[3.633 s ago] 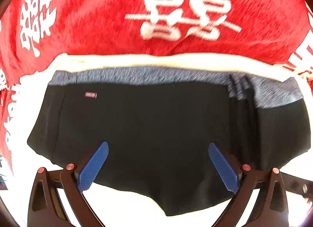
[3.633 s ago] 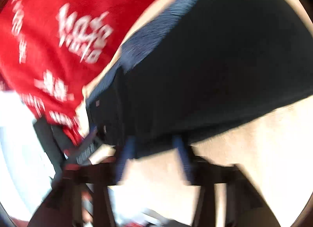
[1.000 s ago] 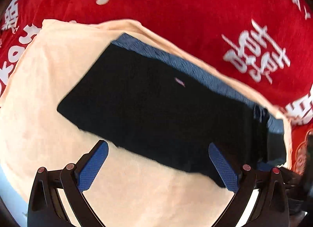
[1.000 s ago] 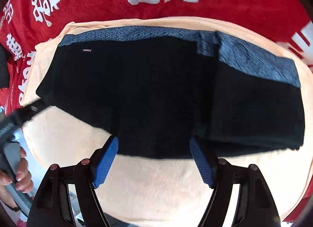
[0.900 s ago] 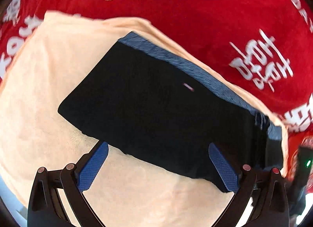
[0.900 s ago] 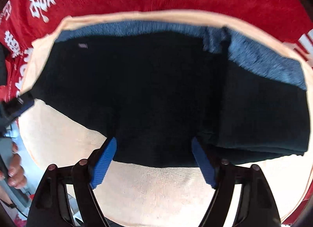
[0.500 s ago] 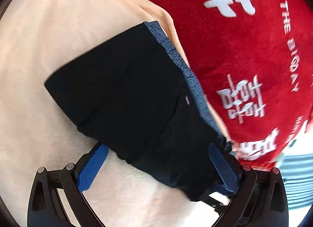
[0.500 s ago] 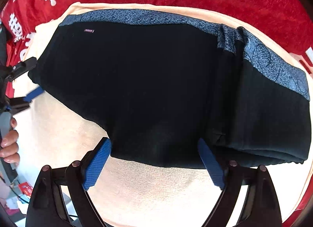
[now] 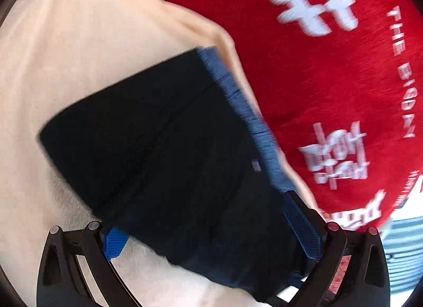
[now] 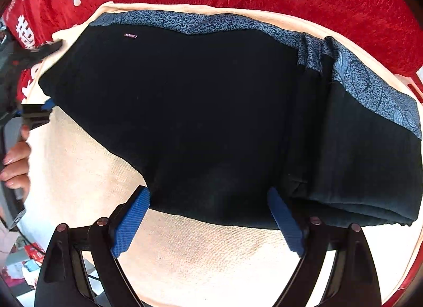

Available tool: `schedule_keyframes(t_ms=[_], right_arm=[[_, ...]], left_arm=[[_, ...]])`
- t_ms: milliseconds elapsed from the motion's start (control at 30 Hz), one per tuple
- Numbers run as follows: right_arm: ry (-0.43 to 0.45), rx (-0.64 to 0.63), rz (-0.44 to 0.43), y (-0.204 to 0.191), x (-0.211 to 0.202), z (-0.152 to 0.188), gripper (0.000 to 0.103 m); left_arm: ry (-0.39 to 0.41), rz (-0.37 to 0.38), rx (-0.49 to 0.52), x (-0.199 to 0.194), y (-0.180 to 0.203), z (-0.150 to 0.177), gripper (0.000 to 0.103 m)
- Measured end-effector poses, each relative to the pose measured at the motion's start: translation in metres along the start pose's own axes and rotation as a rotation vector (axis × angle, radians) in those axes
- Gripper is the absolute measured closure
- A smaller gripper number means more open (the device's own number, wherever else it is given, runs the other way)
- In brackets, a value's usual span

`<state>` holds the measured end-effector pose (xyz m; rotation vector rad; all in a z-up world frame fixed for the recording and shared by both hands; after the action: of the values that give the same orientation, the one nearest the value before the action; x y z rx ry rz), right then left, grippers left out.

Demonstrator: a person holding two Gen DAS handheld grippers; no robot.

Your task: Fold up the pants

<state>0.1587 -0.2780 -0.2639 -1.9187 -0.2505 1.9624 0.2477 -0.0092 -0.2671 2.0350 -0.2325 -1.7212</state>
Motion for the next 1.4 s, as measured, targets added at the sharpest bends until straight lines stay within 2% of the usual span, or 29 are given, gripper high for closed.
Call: schedule_keyframes(t_ms=[33, 100, 167, 233, 300, 333, 400, 467, 533, 600, 700, 767, 833, 900, 967, 1000, 1067, 1100, 1267, 1400], right_arm=[[-0.002, 0.005, -0.005, 0.000, -0.002, -0.001, 0.011], [-0.005, 0.036, -0.039, 0.000, -0.011, -0.005, 0.011], [0.009, 0.071, -0.083, 0.000, -0.026, -0.016, 0.011], [0.042, 0.079, -0.108, -0.003, -0.045, -0.032, 0.011], [0.060, 0.084, -0.150, -0.008, -0.062, -0.054, 0.011], [0.056, 0.085, -0.191, -0.014, -0.070, -0.072, 0.011], [0.036, 0.078, -0.245, -0.027, -0.076, -0.101, 0.011], [-0.011, 0.049, -0.327, -0.051, -0.075, -0.136, 0.011], [-0.077, 0.026, -0.377, -0.077, -0.065, -0.160, 0.011], [-0.188, -0.044, -0.392, -0.115, -0.047, -0.183, 0.010], [-0.269, -0.171, -0.337, -0.168, -0.020, -0.197, 0.010], [-0.356, -0.226, -0.334, -0.197, 0.003, -0.200, 0.010], [-0.451, -0.254, -0.308, -0.218, 0.029, -0.198, 0.010], [-0.509, -0.260, -0.290, -0.221, 0.047, -0.196, 0.010], [-0.571, -0.270, -0.224, -0.217, 0.069, -0.190, 0.014], [-0.573, -0.280, -0.203, -0.217, 0.071, -0.192, 0.040], [-0.538, -0.269, -0.191, -0.207, 0.066, -0.193, 0.075], [-0.505, -0.261, -0.210, -0.201, 0.057, -0.194, 0.083], [-0.331, -0.224, -0.332, -0.166, -0.009, -0.183, 0.085], [-0.145, -0.162, -0.455, -0.120, -0.081, -0.162, 0.085]], left_arm=[[0.017, -0.030, 0.014, -0.001, 0.006, -0.001, 0.000], [0.025, -0.117, 0.037, -0.001, 0.010, 0.000, 0.008], [0.057, -0.254, 0.093, -0.003, 0.016, 0.003, 0.045], [0.080, -0.352, 0.179, -0.006, 0.020, 0.005, 0.061], [0.127, -0.403, 0.292, -0.011, 0.031, 0.011, 0.063], [0.173, -0.455, 0.403, -0.014, 0.043, 0.017, 0.064], [0.245, -0.536, 0.585, -0.016, 0.061, 0.033, 0.064], [0.300, -0.588, 0.718, -0.018, 0.075, 0.049, 0.064], [0.325, -0.607, 0.776, -0.019, 0.080, 0.056, 0.064], [0.336, -0.621, 0.796, -0.019, 0.082, 0.059, 0.064], [0.333, -0.632, 0.791, -0.018, 0.082, 0.058, 0.064], [0.337, -0.636, 0.794, -0.021, 0.079, 0.059, 0.064], [0.345, -0.640, 0.803, -0.019, 0.086, 0.061, 0.064], [0.356, -0.643, 0.815, -0.021, 0.088, 0.064, 0.064], [0.364, -0.647, 0.834, -0.022, 0.090, 0.065, 0.064], [0.364, -0.649, 0.840, -0.023, 0.091, 0.066, 0.064], [0.337, -0.648, 0.832, -0.022, 0.089, 0.065, 0.064], [0.343, -0.642, 0.836, -0.025, 0.090, 0.066, 0.064], [0.398, -0.582, 0.915, -0.048, 0.129, 0.087, 0.064], [0.433, -0.502, 0.965, -0.071, 0.176, 0.107, 0.064]])
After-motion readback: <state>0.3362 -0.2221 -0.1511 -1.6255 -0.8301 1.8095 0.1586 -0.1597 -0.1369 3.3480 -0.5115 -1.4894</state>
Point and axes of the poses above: each gripper's, at about its wrist camera, not at the fingertips, and x roughly the way its jaws point, y to its right, z to its underside, the point moved 4 cm from there along x, roughly the way its jaws point, and after that the axes turned 12 degrees about -z, right-handed, at the moved point
